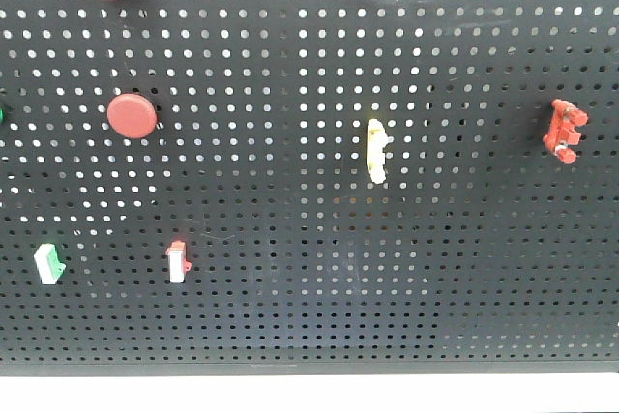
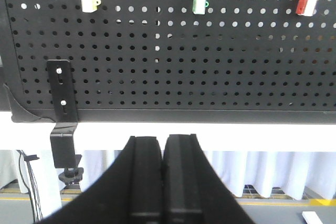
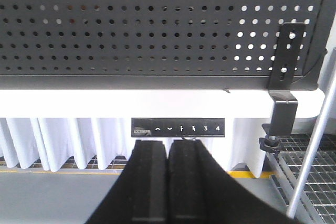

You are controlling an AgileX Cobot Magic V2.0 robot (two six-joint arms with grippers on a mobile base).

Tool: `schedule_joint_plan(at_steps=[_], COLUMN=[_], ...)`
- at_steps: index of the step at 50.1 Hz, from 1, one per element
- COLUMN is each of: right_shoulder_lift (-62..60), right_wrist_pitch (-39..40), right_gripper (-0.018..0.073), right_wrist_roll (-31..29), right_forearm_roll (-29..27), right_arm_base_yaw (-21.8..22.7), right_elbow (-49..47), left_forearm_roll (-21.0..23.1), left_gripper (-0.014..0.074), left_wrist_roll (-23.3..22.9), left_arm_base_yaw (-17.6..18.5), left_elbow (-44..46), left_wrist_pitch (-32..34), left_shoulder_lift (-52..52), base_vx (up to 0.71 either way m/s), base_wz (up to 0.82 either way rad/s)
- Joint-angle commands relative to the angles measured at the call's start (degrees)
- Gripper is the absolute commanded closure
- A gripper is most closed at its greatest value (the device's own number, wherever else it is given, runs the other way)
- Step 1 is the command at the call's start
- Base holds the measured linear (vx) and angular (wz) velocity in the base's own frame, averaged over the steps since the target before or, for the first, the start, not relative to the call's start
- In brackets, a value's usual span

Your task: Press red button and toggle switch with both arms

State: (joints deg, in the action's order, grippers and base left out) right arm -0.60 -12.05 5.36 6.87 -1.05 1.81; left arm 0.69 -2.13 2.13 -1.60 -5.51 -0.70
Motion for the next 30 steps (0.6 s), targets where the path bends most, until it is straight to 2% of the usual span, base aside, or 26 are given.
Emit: schedule_joint_plan(at_steps=[1,30], right_shoulder_lift=[-0.89,-0.87], right_wrist_pitch=[4.36,4.36], right_gripper=[0.0562,0.0562], right_wrist_roll=[-0.44,-0.44], right_forearm_roll=[0.16,0.16], right_arm_base_yaw=[0.07,0.07], right_elbow=[0.58,0.58], left_forearm_roll=[0.56,0.56], left_gripper=[0.0594,0.0594], left_wrist_roll=[-0.44,-0.44], left_arm_base_yaw=[-0.1,-0.1], left_elbow=[-1.5,-1.5], left_wrist_pitch=[4.87,4.87], left_shoulder_lift=[0.55,0.55], base_vx=[0.0,0.0], base_wz=[0.0,0.0])
